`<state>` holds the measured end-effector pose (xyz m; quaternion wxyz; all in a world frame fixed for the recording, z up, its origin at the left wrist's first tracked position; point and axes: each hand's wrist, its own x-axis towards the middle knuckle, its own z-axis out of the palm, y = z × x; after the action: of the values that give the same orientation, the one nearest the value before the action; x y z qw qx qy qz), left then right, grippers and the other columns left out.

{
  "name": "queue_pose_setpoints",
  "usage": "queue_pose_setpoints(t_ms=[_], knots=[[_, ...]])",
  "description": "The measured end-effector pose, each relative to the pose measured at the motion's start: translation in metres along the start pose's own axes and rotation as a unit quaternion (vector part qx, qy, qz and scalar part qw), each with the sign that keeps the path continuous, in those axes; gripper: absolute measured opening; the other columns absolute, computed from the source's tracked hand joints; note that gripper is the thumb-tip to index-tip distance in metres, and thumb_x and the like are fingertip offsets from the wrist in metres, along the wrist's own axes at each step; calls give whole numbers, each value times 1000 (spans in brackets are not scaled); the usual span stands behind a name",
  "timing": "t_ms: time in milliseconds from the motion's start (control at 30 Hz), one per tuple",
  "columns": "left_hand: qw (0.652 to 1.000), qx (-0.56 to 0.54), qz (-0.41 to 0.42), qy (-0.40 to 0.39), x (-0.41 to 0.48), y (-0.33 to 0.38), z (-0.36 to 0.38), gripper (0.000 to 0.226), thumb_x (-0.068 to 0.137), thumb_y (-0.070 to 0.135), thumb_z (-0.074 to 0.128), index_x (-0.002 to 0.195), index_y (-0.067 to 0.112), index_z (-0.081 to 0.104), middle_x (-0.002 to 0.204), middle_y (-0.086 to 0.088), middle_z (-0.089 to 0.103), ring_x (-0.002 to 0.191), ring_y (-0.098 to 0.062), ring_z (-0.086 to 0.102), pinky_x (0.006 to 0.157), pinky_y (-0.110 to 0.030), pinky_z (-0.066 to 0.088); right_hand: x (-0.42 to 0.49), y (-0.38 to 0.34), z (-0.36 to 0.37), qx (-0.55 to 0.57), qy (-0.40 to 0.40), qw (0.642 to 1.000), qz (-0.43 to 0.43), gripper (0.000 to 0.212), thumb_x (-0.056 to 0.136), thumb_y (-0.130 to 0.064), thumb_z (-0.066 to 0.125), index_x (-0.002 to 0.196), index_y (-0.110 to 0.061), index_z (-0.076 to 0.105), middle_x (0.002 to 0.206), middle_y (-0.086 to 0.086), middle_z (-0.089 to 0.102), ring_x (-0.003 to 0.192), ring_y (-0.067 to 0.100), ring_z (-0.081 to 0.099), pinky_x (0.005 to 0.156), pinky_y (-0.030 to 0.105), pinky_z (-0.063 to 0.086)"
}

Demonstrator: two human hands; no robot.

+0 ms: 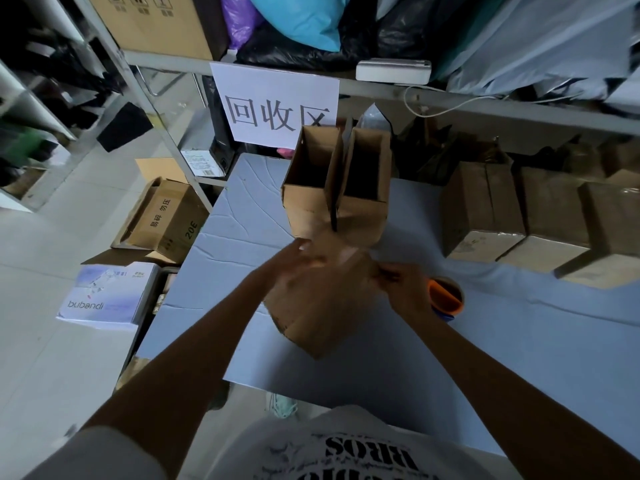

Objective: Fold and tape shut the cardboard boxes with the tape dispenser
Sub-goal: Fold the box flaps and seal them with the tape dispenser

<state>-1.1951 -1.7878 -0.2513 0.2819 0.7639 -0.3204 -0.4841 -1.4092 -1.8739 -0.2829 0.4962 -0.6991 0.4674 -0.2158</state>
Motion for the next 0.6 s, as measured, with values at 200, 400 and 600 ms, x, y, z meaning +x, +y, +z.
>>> queue_pose_setpoints(t_ms=[200,400,600], knots=[[998,-21,-25,53,0,-18,23,75,70,41,81,127,19,37,133,-10,49,116,-28,52,93,-39,49,-5,2,0,-29,35,999,-12,26,90,-4,57,104,-24,65,101,4,67,92,7,59,83,32,47],[997,40,-36,60,-4,-27,35,68,64,51,81,107,17,40,116,-5,52,105,-23,55,71,-31,49,-11,1,3,-32,35,996,77,33,98,-17,45,84,-45,35,95,0,51,89,19,54,86,39,48],[998,-22,-54,27,-11,-41,47,66,66,43,83,111,15,42,116,-12,57,99,-27,60,53,-26,53,-13,2,12,197,19,961,195,24,95,-38,52,107,-17,56,94,-4,59,86,12,56,80,29,46]])
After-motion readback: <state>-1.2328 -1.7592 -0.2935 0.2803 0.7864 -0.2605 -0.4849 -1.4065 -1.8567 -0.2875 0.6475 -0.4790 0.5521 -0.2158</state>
